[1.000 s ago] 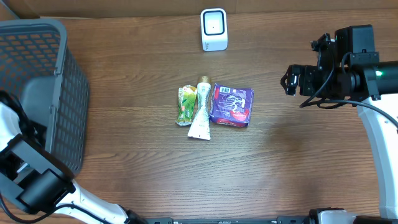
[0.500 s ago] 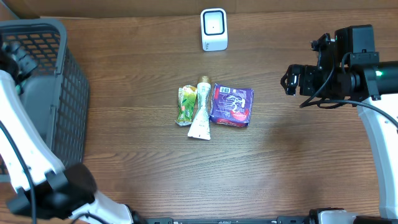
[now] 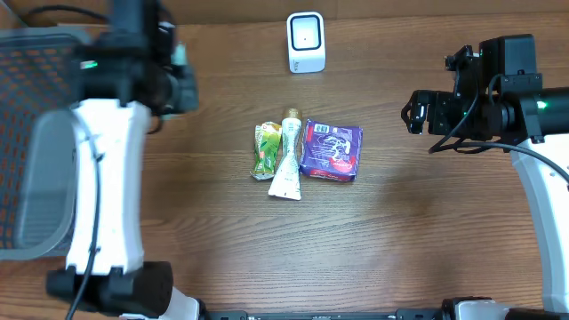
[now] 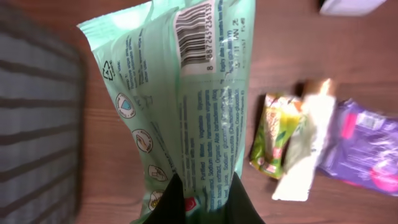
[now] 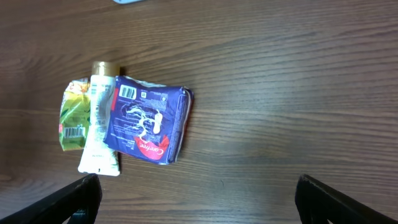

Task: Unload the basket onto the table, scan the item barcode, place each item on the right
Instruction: 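Place the mint-green wipes pack left of the tea pouch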

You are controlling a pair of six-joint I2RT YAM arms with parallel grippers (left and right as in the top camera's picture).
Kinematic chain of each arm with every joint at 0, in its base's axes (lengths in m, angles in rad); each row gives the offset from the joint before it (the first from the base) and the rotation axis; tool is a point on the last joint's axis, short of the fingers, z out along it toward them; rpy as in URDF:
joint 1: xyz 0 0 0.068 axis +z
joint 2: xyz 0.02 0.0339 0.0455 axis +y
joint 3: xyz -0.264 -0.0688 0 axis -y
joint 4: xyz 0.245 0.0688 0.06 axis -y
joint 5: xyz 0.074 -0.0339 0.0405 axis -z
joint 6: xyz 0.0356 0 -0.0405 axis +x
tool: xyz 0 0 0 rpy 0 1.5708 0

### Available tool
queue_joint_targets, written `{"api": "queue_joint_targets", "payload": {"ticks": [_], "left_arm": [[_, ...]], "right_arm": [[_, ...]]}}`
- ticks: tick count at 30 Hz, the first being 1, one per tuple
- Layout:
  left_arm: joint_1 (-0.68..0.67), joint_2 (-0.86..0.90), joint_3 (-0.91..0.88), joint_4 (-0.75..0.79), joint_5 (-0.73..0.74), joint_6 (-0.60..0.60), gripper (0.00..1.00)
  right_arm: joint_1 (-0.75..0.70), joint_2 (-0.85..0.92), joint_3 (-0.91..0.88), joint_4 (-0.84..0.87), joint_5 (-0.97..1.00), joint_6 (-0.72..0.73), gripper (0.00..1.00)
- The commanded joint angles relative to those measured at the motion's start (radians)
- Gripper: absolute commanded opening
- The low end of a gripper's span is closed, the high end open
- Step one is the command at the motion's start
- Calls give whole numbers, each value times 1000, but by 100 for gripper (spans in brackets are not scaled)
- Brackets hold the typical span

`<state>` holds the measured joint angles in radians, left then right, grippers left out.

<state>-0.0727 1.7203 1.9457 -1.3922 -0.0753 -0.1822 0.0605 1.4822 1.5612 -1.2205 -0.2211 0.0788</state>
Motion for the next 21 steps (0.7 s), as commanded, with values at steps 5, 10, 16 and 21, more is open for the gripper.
{"api": "queue_joint_targets", "payload": {"ticks": [5, 10, 16, 21], "left_arm": [[-60, 20, -421, 259, 8, -8, 4], [-86, 21, -671, 519, 133, 30, 4], [-127, 21, -879, 819, 159, 28, 4], [-166, 21, -936, 912, 182, 28, 7]], "right_arm": [[1, 2, -5, 0, -5, 3, 100], [1, 2, -5, 8, -5, 3, 100], [1, 2, -5, 10, -6, 3, 100], [1, 2, -5, 4, -6, 3, 100]]}}
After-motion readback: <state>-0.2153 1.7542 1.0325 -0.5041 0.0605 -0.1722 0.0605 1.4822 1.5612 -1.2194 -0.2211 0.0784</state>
